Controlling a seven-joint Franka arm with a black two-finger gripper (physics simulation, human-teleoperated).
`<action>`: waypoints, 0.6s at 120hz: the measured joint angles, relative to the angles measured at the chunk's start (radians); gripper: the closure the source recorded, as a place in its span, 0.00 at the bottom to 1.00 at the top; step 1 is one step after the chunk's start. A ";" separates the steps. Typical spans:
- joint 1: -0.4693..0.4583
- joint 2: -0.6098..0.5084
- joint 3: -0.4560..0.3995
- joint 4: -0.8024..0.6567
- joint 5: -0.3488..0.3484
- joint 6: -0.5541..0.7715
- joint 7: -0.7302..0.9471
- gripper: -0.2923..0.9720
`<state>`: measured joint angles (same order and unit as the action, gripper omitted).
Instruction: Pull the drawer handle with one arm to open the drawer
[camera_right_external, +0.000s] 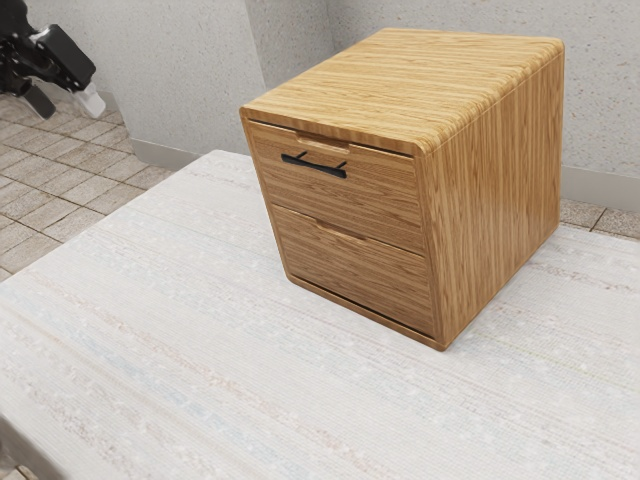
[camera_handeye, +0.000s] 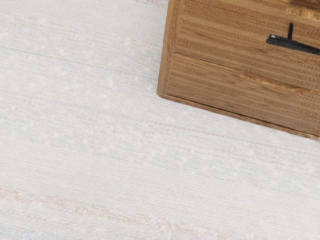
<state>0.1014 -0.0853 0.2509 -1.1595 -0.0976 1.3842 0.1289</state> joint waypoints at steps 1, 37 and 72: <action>-0.004 0.001 0.000 0.001 -0.001 -0.002 0.000 0.25; -0.013 0.005 -0.093 0.003 0.007 -0.009 0.134 0.25; -0.082 0.101 -0.154 -0.055 0.017 0.073 0.489 0.25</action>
<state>0.0196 0.0153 0.0974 -1.2148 -0.0808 1.4575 0.6176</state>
